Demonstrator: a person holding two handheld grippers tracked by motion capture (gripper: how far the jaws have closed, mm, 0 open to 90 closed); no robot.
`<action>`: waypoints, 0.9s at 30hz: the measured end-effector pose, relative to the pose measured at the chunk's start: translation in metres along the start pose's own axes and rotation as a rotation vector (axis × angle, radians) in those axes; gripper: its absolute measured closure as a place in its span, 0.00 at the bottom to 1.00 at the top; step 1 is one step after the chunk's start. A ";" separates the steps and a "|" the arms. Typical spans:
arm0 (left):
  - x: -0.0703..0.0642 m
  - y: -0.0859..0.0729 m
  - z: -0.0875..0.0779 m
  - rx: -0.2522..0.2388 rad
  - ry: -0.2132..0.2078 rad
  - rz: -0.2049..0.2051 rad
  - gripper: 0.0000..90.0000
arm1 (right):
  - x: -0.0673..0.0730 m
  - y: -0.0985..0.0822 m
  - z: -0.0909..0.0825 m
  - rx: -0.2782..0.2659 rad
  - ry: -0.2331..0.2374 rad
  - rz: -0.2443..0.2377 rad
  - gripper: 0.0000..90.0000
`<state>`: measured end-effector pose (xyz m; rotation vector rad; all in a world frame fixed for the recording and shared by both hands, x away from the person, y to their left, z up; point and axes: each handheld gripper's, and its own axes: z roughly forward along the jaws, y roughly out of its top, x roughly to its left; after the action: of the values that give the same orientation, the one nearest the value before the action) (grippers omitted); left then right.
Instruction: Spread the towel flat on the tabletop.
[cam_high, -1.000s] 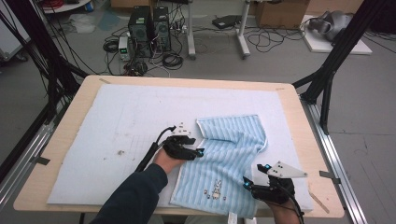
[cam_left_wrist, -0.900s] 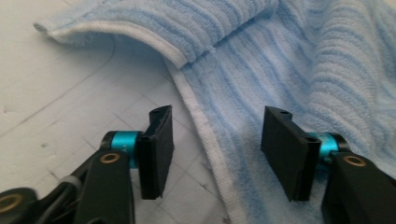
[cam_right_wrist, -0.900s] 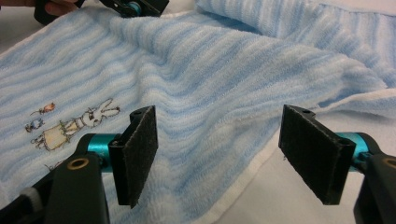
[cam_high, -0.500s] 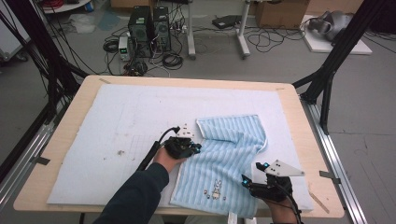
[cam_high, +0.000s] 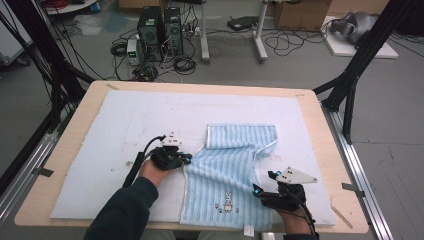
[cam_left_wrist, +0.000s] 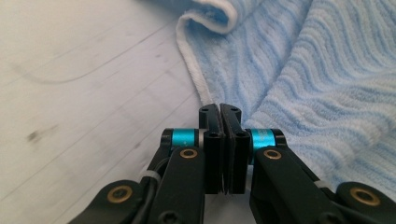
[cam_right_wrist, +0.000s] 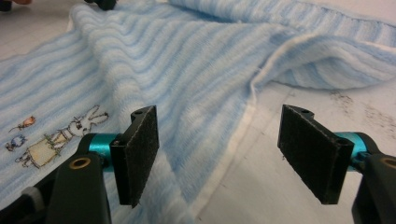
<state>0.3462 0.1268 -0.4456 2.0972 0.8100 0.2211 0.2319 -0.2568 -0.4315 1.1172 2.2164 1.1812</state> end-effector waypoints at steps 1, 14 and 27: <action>0.003 -0.003 -0.005 0.000 0.008 -0.004 0.97 | 0.001 0.001 0.002 0.004 0.005 0.000 0.32; 0.035 -0.035 -0.053 -0.004 0.093 -0.070 0.97 | 0.017 0.019 0.029 0.020 0.039 -0.018 0.49; 0.061 -0.051 -0.078 -0.052 0.180 -0.146 0.97 | 0.033 0.059 0.088 0.058 0.113 -0.031 0.75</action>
<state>0.3360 0.2375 -0.4447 1.9797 1.0489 0.3522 0.2964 -0.1666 -0.4316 1.0582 2.3583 1.2020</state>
